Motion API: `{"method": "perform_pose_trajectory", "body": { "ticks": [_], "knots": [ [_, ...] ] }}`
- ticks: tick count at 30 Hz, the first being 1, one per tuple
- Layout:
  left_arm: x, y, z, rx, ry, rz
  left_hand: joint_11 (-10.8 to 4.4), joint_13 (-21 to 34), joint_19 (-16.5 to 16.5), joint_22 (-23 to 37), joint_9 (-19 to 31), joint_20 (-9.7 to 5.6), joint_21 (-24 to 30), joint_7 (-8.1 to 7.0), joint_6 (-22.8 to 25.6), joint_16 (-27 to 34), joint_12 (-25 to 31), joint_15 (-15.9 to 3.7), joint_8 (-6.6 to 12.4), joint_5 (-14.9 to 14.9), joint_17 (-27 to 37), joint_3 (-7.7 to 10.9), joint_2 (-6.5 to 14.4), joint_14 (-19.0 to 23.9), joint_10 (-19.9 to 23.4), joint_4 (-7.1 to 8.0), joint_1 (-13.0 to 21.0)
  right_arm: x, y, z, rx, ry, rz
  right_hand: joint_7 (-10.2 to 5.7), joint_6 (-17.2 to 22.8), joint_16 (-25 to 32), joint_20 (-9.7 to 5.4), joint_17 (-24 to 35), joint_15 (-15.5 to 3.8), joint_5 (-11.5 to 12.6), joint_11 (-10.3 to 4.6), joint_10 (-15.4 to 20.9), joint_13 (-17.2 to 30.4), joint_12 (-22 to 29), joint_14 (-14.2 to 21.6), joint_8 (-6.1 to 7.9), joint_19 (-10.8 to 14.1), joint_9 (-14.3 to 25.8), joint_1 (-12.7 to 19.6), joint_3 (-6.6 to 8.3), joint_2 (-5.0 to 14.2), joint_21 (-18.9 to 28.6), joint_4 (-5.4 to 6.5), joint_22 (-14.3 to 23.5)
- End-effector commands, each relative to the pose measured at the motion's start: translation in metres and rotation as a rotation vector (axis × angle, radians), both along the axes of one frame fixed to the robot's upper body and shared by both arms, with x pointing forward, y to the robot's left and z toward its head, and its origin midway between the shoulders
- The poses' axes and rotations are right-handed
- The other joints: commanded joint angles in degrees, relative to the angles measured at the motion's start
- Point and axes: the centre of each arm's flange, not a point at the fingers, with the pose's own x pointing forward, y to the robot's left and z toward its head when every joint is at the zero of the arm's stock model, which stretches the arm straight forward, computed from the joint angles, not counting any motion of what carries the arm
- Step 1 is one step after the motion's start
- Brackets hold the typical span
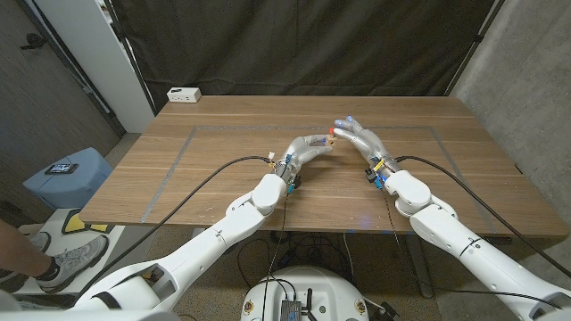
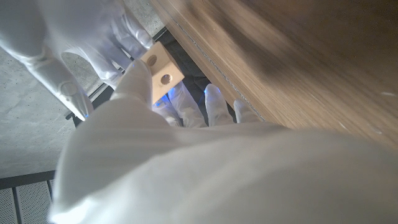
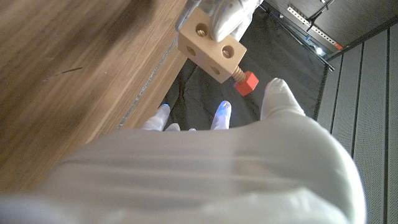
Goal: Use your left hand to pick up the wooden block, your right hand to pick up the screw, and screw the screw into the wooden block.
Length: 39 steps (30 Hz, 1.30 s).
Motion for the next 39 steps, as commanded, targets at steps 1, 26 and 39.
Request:
{"method": "perform_pose_trajectory", "body": {
  "ticks": [1,26,39],
  "knots": [
    [0.002,0.002,0.001,0.002,-0.001,-0.003,-0.06,0.13,0.12,0.12,0.27,0.19,0.35,0.15,0.34,0.04,-0.03,-5.33,0.40,0.17,0.06,0.27,0.41,0.15,0.09,0.28,0.12,-0.006,-0.007,0.018,-0.115,-0.018,-0.042,0.43,-0.63,-0.17,-0.09,0.19,0.40,-0.13,0.17,-0.39,0.17,0.23,-0.43,-0.52,-0.42,-0.04,-0.54,-0.11,0.02,-0.07,0.03,0.11],
    [0.003,0.005,0.002,0.002,-0.004,0.001,-0.09,0.14,0.03,0.12,0.26,0.20,0.34,-0.15,0.64,0.02,-0.01,-5.42,0.51,0.18,0.10,0.16,0.46,0.07,0.15,0.36,-0.04,-0.033,-0.015,0.069,-0.395,-0.105,-0.176,1.50,-0.15,0.19,-0.69,0.02,0.72,0.66,0.85,0.36,0.16,0.76,0.10,-1.06,0.20,-0.70,0.63,0.74,0.74,0.33,-0.98,0.04],
    [0.003,0.005,0.003,0.011,-0.007,-0.004,-0.08,0.16,0.01,0.12,0.26,0.20,0.34,-0.16,0.63,-0.02,0.01,-5.41,0.50,0.19,0.09,0.13,0.44,0.00,0.21,0.30,0.03,-0.045,-0.021,0.102,-0.590,-0.128,-0.236,1.83,0.35,0.43,-0.61,-0.06,2.21,1.64,0.74,0.09,0.15,0.71,0.92,-1.36,0.63,-1.14,2.52,1.77,0.80,0.41,-2.34,-0.01]
  ]
}}
